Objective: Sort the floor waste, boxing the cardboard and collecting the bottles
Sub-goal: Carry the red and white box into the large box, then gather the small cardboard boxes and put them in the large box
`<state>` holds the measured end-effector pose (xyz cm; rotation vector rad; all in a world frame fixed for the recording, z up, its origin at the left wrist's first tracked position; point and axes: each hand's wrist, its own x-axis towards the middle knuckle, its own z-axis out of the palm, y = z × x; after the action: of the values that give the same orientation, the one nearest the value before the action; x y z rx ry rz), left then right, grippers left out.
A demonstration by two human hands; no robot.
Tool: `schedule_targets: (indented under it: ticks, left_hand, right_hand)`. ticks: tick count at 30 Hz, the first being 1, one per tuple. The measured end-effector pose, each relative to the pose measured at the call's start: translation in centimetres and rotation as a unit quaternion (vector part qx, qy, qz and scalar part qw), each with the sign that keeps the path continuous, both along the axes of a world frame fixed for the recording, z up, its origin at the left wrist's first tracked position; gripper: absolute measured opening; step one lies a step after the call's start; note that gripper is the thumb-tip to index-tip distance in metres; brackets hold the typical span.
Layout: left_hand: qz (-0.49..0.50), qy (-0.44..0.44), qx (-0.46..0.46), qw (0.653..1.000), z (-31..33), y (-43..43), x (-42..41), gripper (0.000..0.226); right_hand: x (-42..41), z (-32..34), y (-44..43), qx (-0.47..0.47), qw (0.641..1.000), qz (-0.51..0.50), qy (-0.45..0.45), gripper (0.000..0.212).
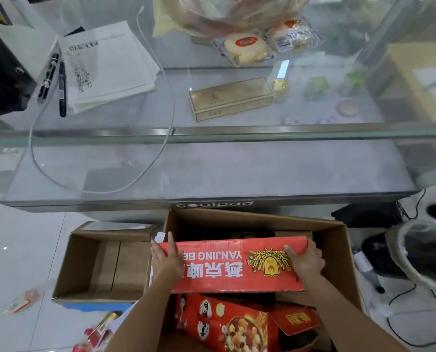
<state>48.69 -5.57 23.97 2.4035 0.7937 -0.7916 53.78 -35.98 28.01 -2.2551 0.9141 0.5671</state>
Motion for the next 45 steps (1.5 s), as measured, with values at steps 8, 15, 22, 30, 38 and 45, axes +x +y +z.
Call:
schedule_targets:
  ticks: [8,15,22,30,38,45]
  left_hand:
    - [-0.123,-0.042,0.068,0.989,2.3,-1.4,-1.6,0.073]
    - [-0.217,-0.037,0.061,0.974,7.3,-5.2,-3.3,0.073]
    - [-0.202,0.029,0.056,0.977,11.0,-6.0,-8.0,0.079]
    - [0.0,0.0,0.05,0.999,14.4,-5.9,-20.1,0.078]
    - [0.179,0.027,0.065,0.981,15.9,-7.7,-39.5,0.074]
    - [0.37,0.062,0.072,0.924,15.7,-9.5,-57.8,0.08]
  right_hand:
    - [-1.2,3.1,1.3,-0.147,0.976,0.155,-0.038,0.085]
    - [-4.4,6.9,5.8,-0.171,0.849,0.501,-0.01,0.077]
    - [-8.4,9.8,9.3,-0.158,0.777,0.608,0.038,0.08]
    - [-15.7,13.0,12.9,-0.12,0.698,0.706,-0.015,0.083]
    - [-30.0,14.3,16.8,-0.12,0.515,0.846,-0.066,0.079]
    - [-45.7,13.3,21.3,-0.127,0.335,0.931,-0.07,0.078]
